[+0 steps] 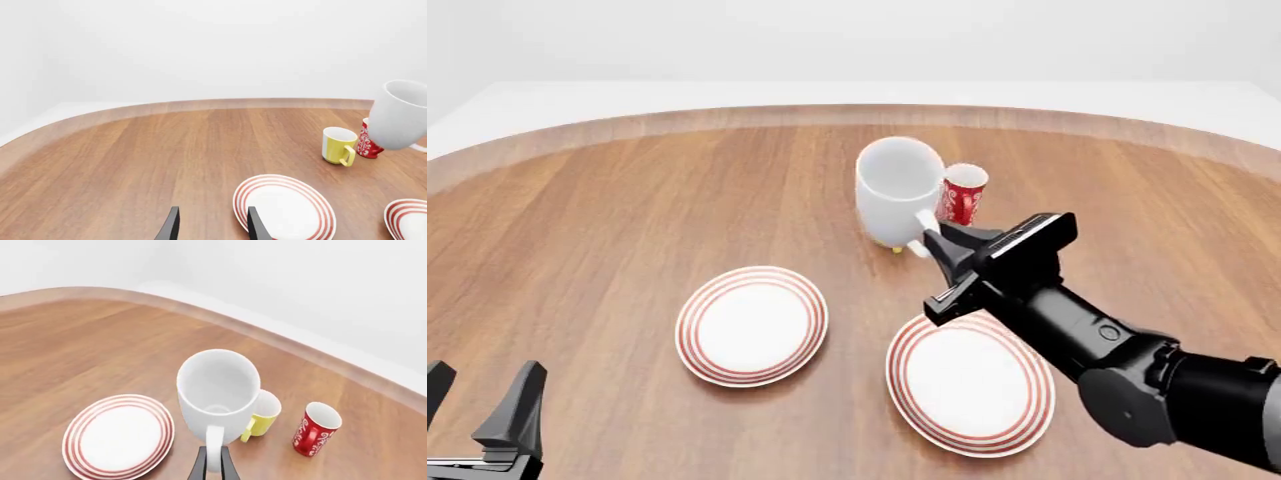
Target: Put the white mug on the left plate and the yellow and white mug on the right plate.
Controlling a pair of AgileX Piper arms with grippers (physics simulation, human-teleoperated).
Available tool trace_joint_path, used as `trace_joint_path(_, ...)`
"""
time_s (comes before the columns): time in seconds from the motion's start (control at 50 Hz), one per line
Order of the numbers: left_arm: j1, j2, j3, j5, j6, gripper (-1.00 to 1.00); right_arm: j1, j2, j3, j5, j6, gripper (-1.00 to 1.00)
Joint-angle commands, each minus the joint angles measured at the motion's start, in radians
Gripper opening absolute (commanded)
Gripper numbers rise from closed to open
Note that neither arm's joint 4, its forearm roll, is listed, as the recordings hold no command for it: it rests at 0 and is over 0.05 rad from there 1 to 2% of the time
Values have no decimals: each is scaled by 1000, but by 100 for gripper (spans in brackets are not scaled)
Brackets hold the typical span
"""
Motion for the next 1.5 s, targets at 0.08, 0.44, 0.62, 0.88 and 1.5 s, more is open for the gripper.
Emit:
trace_joint_path(0.08, 0, 0, 0, 0, 0, 100, 56, 92, -65, -33, 25, -100)
trace_joint_path(0.44, 0, 0, 0, 0, 0, 100, 131, 188, -117, -63, 45, -100)
trace_joint_path(0.62, 0, 0, 0, 0, 0, 100, 167, 233, -148, -71, 52, -100)
trace_joint_path(0.88, 0, 0, 0, 0, 0, 100, 215, 300, -192, -77, 64, -100)
trace_joint_path(1.5, 0, 0, 0, 0, 0, 100, 293, 421, -234, -102, 100, -100)
